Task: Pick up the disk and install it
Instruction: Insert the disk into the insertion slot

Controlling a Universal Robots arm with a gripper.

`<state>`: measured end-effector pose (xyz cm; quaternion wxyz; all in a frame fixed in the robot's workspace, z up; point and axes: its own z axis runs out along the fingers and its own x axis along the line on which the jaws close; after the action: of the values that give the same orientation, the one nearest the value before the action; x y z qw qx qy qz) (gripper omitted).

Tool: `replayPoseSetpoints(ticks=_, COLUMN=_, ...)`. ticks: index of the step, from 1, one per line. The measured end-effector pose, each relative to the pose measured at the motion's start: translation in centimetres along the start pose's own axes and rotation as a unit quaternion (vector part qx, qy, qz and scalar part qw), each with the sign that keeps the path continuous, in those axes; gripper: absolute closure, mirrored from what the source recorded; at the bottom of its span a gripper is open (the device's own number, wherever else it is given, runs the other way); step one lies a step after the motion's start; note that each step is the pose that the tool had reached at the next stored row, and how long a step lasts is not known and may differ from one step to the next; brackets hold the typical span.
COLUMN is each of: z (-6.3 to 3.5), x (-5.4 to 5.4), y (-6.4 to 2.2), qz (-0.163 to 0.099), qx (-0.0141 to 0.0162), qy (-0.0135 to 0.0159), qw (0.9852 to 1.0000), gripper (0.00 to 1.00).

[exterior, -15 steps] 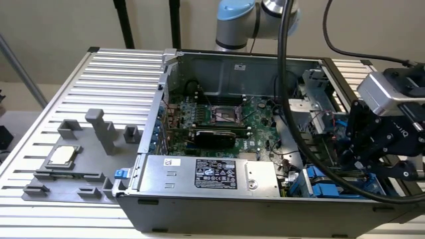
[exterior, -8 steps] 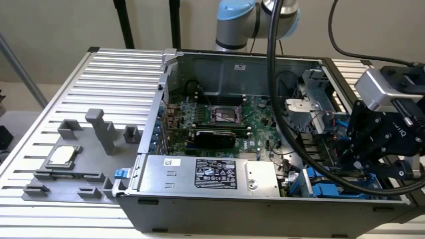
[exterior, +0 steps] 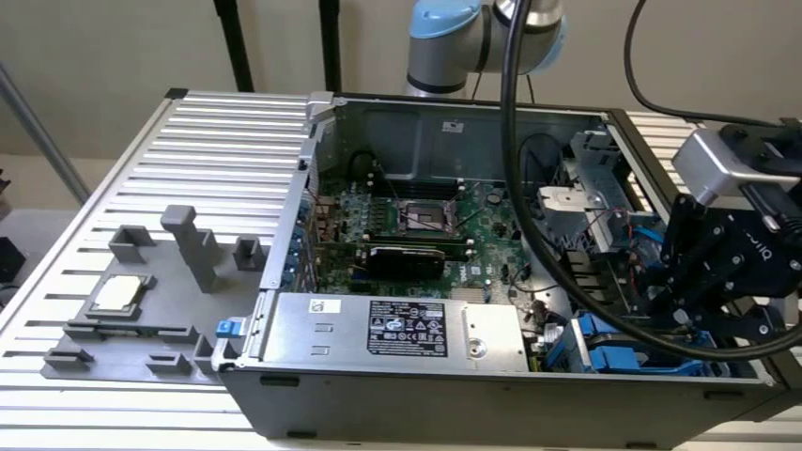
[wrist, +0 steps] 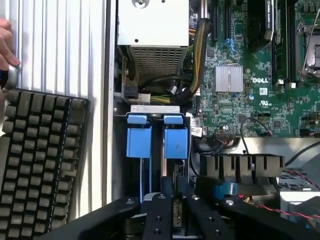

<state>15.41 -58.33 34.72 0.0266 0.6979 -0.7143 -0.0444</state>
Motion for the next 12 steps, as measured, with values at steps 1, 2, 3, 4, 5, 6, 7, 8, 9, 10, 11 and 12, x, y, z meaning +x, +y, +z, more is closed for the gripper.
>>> replayPoseSetpoints(ticks=1, z=0.01, x=-0.05, y=-0.02, qz=0.0, qx=0.0, qy=0.0006, qw=1.0, gripper=1.0)
replayPoseSetpoints(ticks=2, z=0.03, x=-0.1, y=-0.04, qz=0.001, qx=0.0, qy=0.0011, qw=1.0, gripper=1.0)
replayPoseSetpoints(ticks=3, z=0.05, x=-0.15, y=-0.07, qz=0.001, qx=0.0, qy=0.0017, qw=1.0, gripper=1.0)
replayPoseSetpoints(ticks=4, z=0.07, x=-0.2, y=-0.11, qz=0.001, qx=0.0001, qy=0.0021, qw=1.0, gripper=1.0)
replayPoseSetpoints(ticks=5, z=0.1, x=-0.25, y=-0.15, qz=0.001, qx=0.0001, qy=0.0024, qw=1.0, gripper=1.0)
replayPoseSetpoints(ticks=6, z=0.14, x=-0.28, y=-0.21, qz=0.001, qx=0.0001, qy=0.0024, qw=1.0, gripper=1.0)
replayPoseSetpoints(ticks=7, z=0.17, x=-0.31, y=-0.28, qz=0.001, qx=0.0, qy=0.0025, qw=1.0, gripper=1.0)
replayPoseSetpoints(ticks=8, z=0.19, x=-0.36, y=-0.35, qz=0.001, qx=0.0001, qy=0.0026, qw=1.0, gripper=1.0)
replayPoseSetpoints(ticks=9, z=0.2, x=-0.41, y=-0.4, qz=0.001, qx=0.0001, qy=0.0029, qw=1.0, gripper=1.0)
replayPoseSetpoints(ticks=10, z=0.22, x=-0.45, y=-0.41, qz=0.001, qx=0.0001, qy=0.003, qw=1.0, gripper=1.0)
replayPoseSetpoints(ticks=11, z=0.26, x=-0.49, y=-0.42, qz=0.001, qx=0.0001, qy=0.0029, qw=1.0, gripper=1.0)
replayPoseSetpoints(ticks=12, z=0.28, x=-0.55, y=-0.42, qz=0.001, qx=0.0001, qy=0.0029, qw=1.0, gripper=1.0)
